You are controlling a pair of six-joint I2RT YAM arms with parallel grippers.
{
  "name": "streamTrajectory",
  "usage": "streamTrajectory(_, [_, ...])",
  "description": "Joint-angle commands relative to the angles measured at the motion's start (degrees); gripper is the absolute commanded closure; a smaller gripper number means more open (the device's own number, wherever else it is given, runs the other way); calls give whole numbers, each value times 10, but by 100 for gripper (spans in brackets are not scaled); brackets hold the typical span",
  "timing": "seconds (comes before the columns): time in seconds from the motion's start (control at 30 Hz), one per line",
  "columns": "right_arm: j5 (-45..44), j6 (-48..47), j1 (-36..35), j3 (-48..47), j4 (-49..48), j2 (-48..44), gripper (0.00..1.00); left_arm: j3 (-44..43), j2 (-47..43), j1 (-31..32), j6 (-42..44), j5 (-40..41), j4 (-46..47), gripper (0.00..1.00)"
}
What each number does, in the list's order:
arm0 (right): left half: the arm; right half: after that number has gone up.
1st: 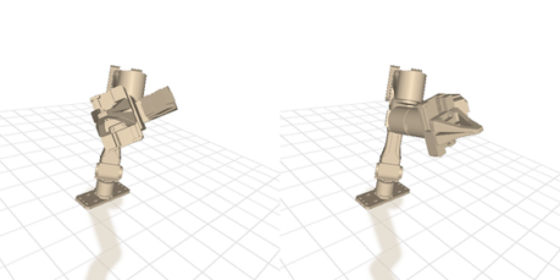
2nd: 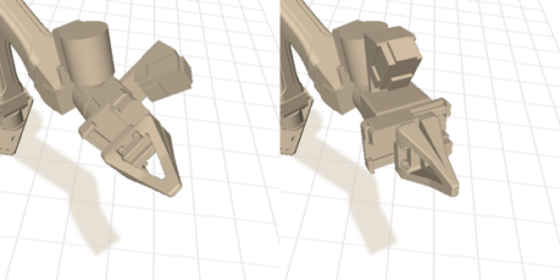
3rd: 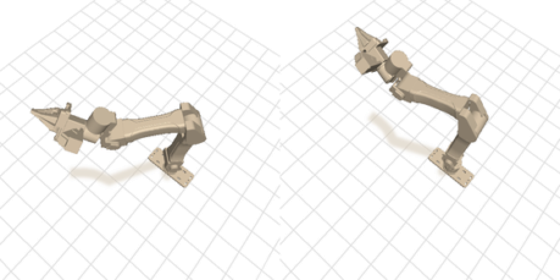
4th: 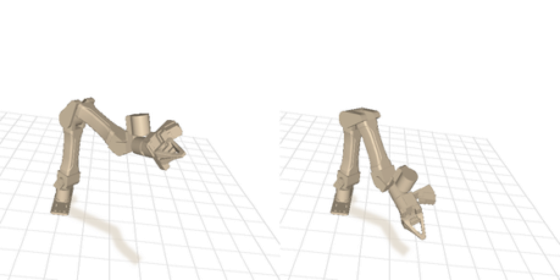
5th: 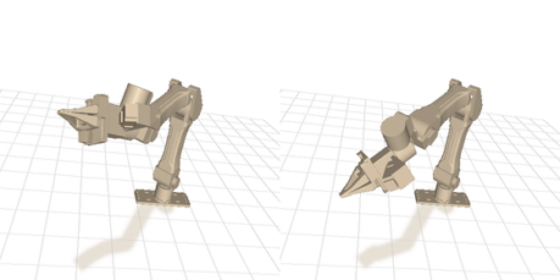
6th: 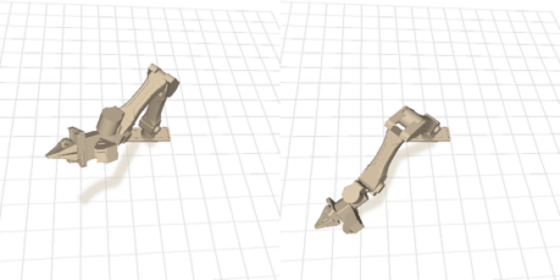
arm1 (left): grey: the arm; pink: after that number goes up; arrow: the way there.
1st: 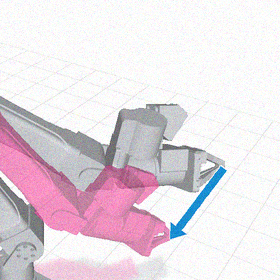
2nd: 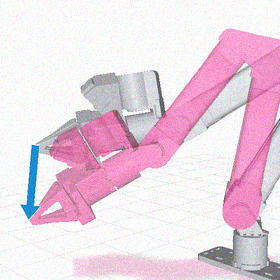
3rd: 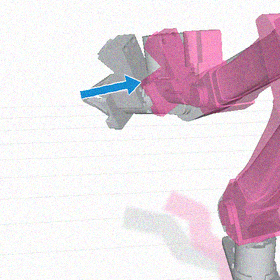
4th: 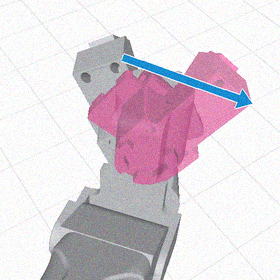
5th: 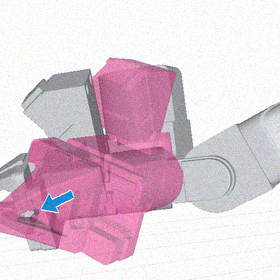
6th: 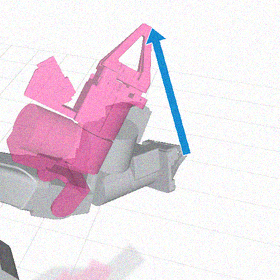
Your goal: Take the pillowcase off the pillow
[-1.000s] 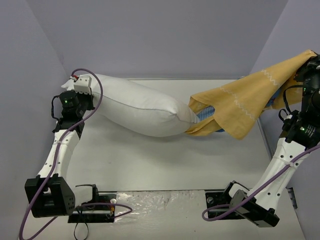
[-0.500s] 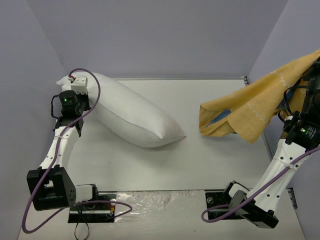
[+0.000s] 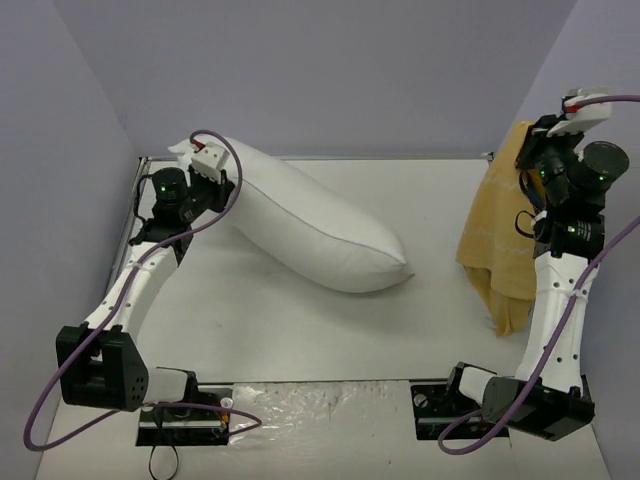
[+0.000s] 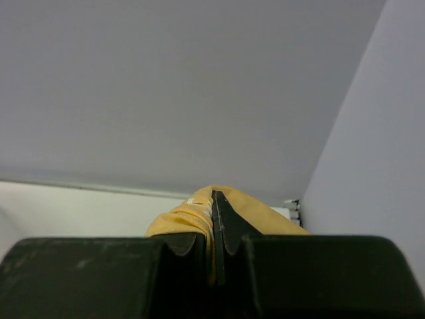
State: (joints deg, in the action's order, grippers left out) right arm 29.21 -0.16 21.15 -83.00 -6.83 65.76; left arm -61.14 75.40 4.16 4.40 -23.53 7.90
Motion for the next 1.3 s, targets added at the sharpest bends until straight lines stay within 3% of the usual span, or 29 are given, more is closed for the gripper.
streamTrajectory(0.0, [19,-12,-47,19,-20,11,100,-21,-22,29,11,-96,25,98])
streamTrajectory(0.13, [-27,-34,-130,61,-19,41,100,13,-47,28,14,-63,29,98])
streamTrajectory(0.3, [-101,-54,-180,102,-22,80,100,41,-67,16,-3,1,32,98])
streamTrajectory(0.4, [-153,-83,-180,129,-22,99,100,50,-79,2,-59,39,41,83])
streamTrajectory(0.43, [-160,-92,-179,148,-22,104,100,52,-86,1,-72,56,46,64])
streamTrajectory(0.47, [-163,-98,-177,160,-21,104,97,54,-89,1,-87,100,44,52])
streamTrajectory(0.53, [-144,-114,-177,189,-4,104,72,58,-101,1,-118,124,43,24])
streamTrajectory(0.57, [-132,-122,-178,195,8,103,62,61,-106,1,-126,125,45,17])
streamTrajectory(0.6, [-114,-134,-178,200,21,102,38,63,-117,1,-144,125,43,9])
streamTrajectory(0.63, [-112,-139,-179,199,53,101,26,64,-124,1,-153,126,41,5])
streamTrajectory(0.67, [-112,-141,-179,194,66,99,8,65,-131,1,-160,126,35,6])
streamTrajectory(0.7, [-123,-133,-177,186,94,91,0,66,-147,1,-171,128,25,6])
streamTrajectory(0.83, [-94,-78,-144,145,173,37,0,57,-195,8,-195,99,-30,6])
streamTrajectory(1.03, [-85,-93,-133,173,173,-85,0,90,-294,22,-223,17,-78,6])
streamTrajectory(1.13, [-85,-59,-134,190,175,-105,0,129,-350,36,-202,23,-106,6])
streamTrajectory(1.27, [-176,10,-134,213,171,-115,0,159,-416,48,-185,35,-127,6])
